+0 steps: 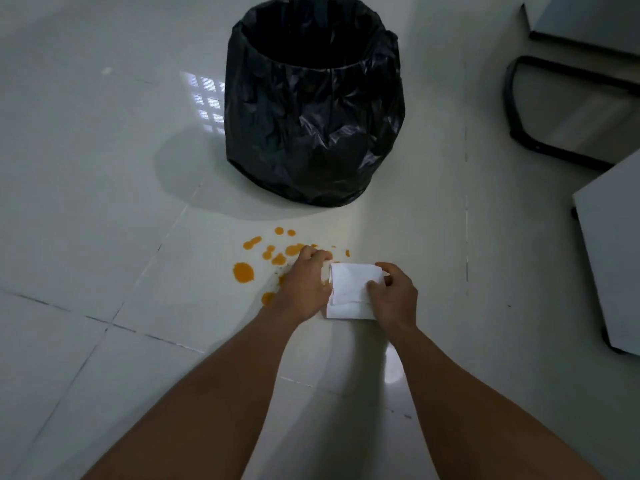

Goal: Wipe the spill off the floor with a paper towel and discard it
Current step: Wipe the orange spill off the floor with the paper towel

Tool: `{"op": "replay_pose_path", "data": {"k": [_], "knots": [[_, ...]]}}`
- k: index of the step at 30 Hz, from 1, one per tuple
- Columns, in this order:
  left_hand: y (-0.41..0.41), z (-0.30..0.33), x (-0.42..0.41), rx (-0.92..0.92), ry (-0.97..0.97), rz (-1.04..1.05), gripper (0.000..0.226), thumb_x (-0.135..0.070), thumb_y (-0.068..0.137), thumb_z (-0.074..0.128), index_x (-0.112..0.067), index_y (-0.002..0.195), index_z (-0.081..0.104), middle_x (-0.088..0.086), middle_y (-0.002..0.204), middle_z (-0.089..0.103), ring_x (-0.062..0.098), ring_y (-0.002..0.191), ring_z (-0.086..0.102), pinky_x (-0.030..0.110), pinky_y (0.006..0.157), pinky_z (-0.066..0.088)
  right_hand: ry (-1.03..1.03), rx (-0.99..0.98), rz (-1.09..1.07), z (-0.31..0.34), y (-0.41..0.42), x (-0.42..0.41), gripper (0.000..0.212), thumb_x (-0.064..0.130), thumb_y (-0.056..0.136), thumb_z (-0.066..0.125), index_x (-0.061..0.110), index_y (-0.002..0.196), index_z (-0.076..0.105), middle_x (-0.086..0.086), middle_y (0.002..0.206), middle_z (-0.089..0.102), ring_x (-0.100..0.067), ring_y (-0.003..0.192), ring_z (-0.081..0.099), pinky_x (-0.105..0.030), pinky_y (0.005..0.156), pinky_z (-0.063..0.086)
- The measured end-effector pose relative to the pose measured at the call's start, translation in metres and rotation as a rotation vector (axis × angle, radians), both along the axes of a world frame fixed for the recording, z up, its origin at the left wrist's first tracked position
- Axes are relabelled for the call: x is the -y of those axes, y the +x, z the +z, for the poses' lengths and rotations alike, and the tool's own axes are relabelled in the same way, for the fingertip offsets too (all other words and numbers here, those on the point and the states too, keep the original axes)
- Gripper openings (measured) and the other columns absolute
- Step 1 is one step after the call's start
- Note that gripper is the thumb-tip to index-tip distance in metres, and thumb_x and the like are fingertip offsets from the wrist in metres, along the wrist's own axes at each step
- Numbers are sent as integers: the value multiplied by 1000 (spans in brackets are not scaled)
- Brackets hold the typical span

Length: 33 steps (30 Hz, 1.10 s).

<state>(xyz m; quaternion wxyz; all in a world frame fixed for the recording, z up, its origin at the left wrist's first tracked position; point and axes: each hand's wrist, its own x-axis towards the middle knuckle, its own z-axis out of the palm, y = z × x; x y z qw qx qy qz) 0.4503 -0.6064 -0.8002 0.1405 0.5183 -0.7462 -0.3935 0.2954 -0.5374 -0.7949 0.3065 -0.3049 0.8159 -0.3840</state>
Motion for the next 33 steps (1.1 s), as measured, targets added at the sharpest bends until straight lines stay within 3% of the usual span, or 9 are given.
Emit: {"op": "replay_pose_path", "data": {"k": [4,7,11,13,16,21,25,29,33], "knots": [[27,3,4,25,-212,-63,37,-21,95,63,-15,131,57,0,134,47,19,113,58,38,96,52,22,-78,4,-7,-1,1,41,9,91,60,12,132,60,-9,120,58,-26,110,59,-28,90,46],[65,0,12,93,-419,-40,44,-39,89,61,-12,124,62,6,123,56,27,112,58,48,94,51,48,-145,-56,-12,7,3,48,22,96,60,16,143,50,-11,135,43,-28,123,48,-39,101,48],[129,-13,12,262,-464,59,79,-69,81,53,-12,136,50,10,136,53,31,127,50,49,102,41,-29,-566,243,-19,22,-10,50,36,99,52,16,144,48,-9,154,39,-30,143,34,-49,115,33],[154,-23,8,385,-385,43,104,-82,75,49,-9,148,35,13,152,40,32,143,36,52,112,34,-24,-648,446,-27,26,-19,54,40,101,39,15,148,44,-9,161,33,-28,151,24,-48,123,21],[172,-36,4,531,-284,-47,132,-97,66,39,-5,158,14,15,167,17,30,155,13,53,121,21,107,-659,637,-39,31,-32,67,49,100,16,16,158,23,-5,168,11,-23,155,3,-46,126,8],[172,-40,8,585,-329,-98,136,-100,66,28,-1,157,11,16,168,13,30,156,11,55,122,20,224,-736,684,-49,34,-36,72,53,98,7,16,160,0,-4,168,-9,-25,155,-10,-40,124,-4],[172,-41,5,599,-341,-60,139,-102,64,24,0,158,12,15,169,10,29,156,9,56,122,17,245,-734,667,-49,28,-18,73,53,101,19,13,160,1,-7,169,-6,-28,155,-4,-40,122,-5],[173,-42,5,610,-327,-39,141,-103,62,25,-2,159,11,13,169,8,27,157,6,56,123,14,278,-703,695,-47,18,2,72,51,103,21,14,160,-3,-6,169,-9,-25,155,-9,-41,124,-4],[175,-45,6,599,-330,-39,140,-103,62,24,-2,159,10,13,170,7,26,157,5,54,125,12,188,-683,730,-43,29,-14,67,43,102,19,14,161,6,-3,169,0,-21,155,-5,-40,125,-2]]}}
